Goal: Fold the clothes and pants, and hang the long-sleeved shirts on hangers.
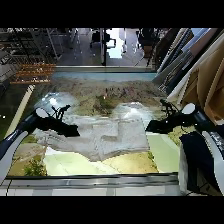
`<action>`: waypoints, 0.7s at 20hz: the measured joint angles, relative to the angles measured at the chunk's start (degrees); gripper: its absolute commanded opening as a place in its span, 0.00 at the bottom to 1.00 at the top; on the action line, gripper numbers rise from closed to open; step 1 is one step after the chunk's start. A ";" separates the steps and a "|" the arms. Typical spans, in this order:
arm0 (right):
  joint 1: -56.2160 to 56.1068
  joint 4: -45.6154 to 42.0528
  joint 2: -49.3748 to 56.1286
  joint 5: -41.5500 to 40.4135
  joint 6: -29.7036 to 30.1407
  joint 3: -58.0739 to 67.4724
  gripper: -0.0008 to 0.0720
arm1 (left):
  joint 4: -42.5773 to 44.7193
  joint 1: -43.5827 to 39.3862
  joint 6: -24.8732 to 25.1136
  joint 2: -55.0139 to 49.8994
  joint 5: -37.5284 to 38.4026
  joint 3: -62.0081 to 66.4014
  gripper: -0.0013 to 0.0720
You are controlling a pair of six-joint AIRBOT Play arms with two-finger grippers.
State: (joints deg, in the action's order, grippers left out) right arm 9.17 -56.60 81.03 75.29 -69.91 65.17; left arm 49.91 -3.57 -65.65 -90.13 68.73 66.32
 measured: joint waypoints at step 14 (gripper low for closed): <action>1.14 3.28 12.66 -4.15 12.13 5.38 0.05 | -4.44 -2.25 -0.26 0.50 3.67 0.00 0.03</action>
State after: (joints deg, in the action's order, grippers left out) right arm 10.31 -53.32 93.69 71.13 -57.78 70.54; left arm 45.47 -5.82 -65.91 -89.62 72.40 66.32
